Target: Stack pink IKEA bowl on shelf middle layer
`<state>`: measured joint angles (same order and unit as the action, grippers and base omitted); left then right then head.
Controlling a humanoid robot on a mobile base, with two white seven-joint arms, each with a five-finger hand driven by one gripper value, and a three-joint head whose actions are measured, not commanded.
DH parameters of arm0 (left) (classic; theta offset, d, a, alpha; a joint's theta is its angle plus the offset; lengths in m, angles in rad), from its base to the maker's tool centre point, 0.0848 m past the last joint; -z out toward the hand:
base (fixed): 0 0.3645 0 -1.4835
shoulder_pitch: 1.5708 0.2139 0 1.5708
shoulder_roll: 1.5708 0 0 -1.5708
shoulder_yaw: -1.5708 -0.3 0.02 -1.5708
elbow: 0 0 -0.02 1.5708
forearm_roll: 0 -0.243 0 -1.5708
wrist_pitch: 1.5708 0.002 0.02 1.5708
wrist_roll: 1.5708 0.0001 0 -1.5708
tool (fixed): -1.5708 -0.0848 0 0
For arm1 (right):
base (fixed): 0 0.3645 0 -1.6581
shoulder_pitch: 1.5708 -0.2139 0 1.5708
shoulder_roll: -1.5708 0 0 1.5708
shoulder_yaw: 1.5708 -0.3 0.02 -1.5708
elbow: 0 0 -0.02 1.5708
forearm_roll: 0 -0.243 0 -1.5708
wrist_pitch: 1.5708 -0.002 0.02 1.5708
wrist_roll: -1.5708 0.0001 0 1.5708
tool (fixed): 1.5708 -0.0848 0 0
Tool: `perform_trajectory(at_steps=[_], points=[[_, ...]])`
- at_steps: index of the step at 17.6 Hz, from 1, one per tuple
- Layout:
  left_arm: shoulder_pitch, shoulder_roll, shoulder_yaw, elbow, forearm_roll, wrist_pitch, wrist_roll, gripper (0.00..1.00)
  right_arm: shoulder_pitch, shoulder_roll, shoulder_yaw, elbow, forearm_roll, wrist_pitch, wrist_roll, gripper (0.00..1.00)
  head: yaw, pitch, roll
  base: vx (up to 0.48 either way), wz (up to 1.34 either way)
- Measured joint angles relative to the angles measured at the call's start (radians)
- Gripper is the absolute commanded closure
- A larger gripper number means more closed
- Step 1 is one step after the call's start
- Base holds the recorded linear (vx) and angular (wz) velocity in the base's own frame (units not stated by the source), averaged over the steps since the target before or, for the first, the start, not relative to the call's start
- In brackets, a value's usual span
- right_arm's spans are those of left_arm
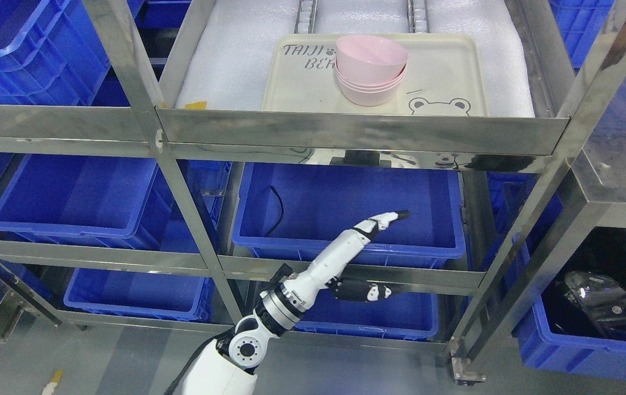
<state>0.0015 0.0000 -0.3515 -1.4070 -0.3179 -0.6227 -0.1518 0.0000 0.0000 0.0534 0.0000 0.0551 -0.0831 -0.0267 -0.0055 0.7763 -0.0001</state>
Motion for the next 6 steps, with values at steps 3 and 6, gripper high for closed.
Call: perform_trajectory(at_steps=[3,6], points=[[0.03,0.0,0.038,0.022,0.089,0.135,0.063,0.01,0.0,0.0,0.0,0.0,0.0,0.0,0.0,0.0,0.0,0.0,0.0,0.0,0.0],[0.048,0.0,0.069,0.039,0.151,0.195,0.123,0.01,0.0,0.0,0.0,0.0,0.0,0.0,0.0,0.0,0.0,0.0,0.0,0.0,0.0]])
